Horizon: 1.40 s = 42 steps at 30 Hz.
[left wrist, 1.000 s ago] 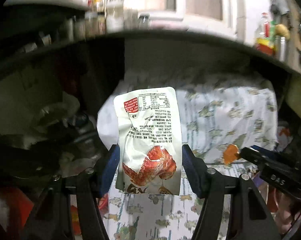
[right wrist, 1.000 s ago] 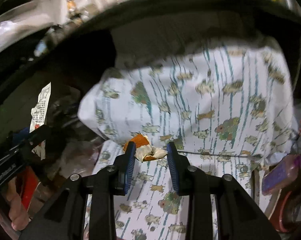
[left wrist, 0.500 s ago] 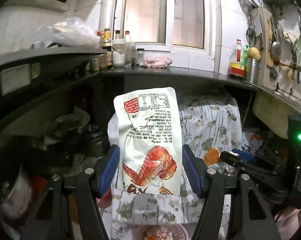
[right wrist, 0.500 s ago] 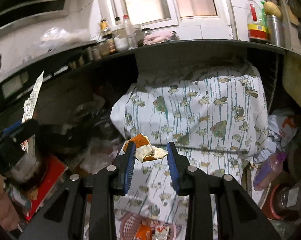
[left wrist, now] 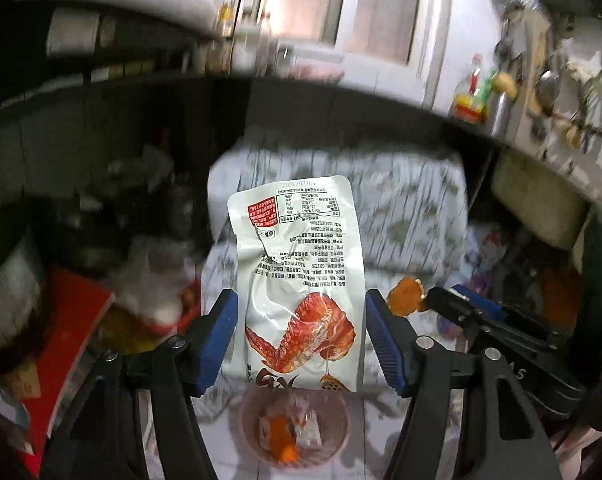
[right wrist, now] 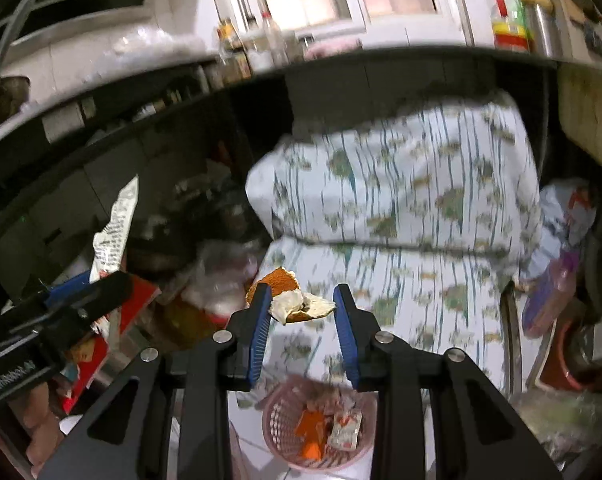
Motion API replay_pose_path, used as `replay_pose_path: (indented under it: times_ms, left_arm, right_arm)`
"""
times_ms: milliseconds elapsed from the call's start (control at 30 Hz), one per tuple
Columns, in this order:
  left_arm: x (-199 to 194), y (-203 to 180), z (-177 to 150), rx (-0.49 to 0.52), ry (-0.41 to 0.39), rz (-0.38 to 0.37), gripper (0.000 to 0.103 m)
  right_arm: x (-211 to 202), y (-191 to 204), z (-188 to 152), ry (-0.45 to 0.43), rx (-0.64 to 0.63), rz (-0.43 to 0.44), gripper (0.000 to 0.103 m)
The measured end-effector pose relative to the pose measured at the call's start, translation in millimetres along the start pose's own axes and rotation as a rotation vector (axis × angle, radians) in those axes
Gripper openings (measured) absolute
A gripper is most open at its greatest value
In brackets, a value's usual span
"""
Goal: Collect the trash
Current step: 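Carry the white packet in the left gripper and scrap in the right over the basket, then open both grippers to drop the packet and scrap into the pink basket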
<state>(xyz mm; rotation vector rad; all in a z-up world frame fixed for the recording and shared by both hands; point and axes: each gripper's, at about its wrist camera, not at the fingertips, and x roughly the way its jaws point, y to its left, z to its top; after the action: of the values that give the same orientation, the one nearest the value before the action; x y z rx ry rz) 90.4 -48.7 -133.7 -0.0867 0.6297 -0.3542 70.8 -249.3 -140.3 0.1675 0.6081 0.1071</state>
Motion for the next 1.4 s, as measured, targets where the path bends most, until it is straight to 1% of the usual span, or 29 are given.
replay_pose_path:
  times_ms: [133,233,300,400,467,567,633,700,733,800,833,900,1033,1100,1167,1300,1400]
  left_arm:
    - [46.4,15.6,-20.7,-0.055,0.147,-0.003,0.066]
    - [86.4,27.4,-45.7,-0.081,0.270,-0.018,0.066]
    - [111.7,34.7,-62.7,-0.109,0.345,-0.024,0.066]
    - [150.2,45.1,-88.1,-0.136,0.453,-0.002,0.066]
    - [173.6,52.3,-107.3,-0.163,0.527,0.006,0.066]
    - [203.8,60.6,-132.5,-0.207,0.612,0.018,0.066]
    - [223.8,63.2,-145.2,-0.218,0.650,0.026,0.066]
    - [236.9,64.1,-154.5,-0.217,0.666,0.044,0.067]
    - [241.8,64.3,-158.6,-0.218,0.671,0.041,0.067]
    - [253.9,64.3,-166.7,-0.239,0.702,0.019,0.067]
    - [259.8,63.9,-172.4,-0.254,0.725,-0.005,0.067]
    - [265.2,60.8,-177.1,-0.248,0.741,0.000,0.067]
    - [267.0,58.5,-178.1,-0.217,0.730,0.045,0.070]
    - [263.3,59.6,-174.6,-0.213,0.700,0.070,0.072]
    - [261.9,60.2,-173.0,-0.211,0.698,0.064,0.077]
    - [255.9,62.4,-171.2,-0.218,0.692,0.066,0.077]
    - [248.0,64.8,-166.2,-0.221,0.673,0.073,0.077]
  right_arm:
    - [36.2,-13.9,-20.4,0.100,0.020,-0.020,0.031]
    - [71.4,-28.1,-39.6,0.217,0.065,0.009,0.031]
    - [93.8,-36.5,-53.4,0.286,0.093,0.010,0.031]
    - [126.1,-46.3,-79.3,0.387,0.111,-0.009,0.031]
    - [146.5,-55.3,-93.7,0.450,0.140,-0.001,0.031]
    - [176.6,-70.3,-108.2,0.538,0.204,0.032,0.031]
    - [193.8,-82.7,-117.9,0.594,0.259,0.016,0.031]
    - [204.3,-90.1,-128.5,0.627,0.300,0.009,0.031]
    - [208.0,-91.0,-132.9,0.641,0.307,0.008,0.031]
    - [213.6,-92.4,-138.6,0.657,0.322,0.007,0.031]
    - [216.2,-92.4,-140.6,0.665,0.327,0.014,0.031]
    - [219.1,-90.1,-141.8,0.672,0.323,0.019,0.031]
    - [220.6,-87.0,-136.1,0.659,0.311,0.017,0.031]
    - [217.2,-87.7,-132.5,0.640,0.313,0.007,0.033]
    - [215.5,-88.9,-128.9,0.630,0.324,0.023,0.033]
    - [209.9,-89.2,-122.1,0.605,0.347,0.061,0.033]
    - [204.4,-89.3,-117.2,0.587,0.350,0.068,0.035]
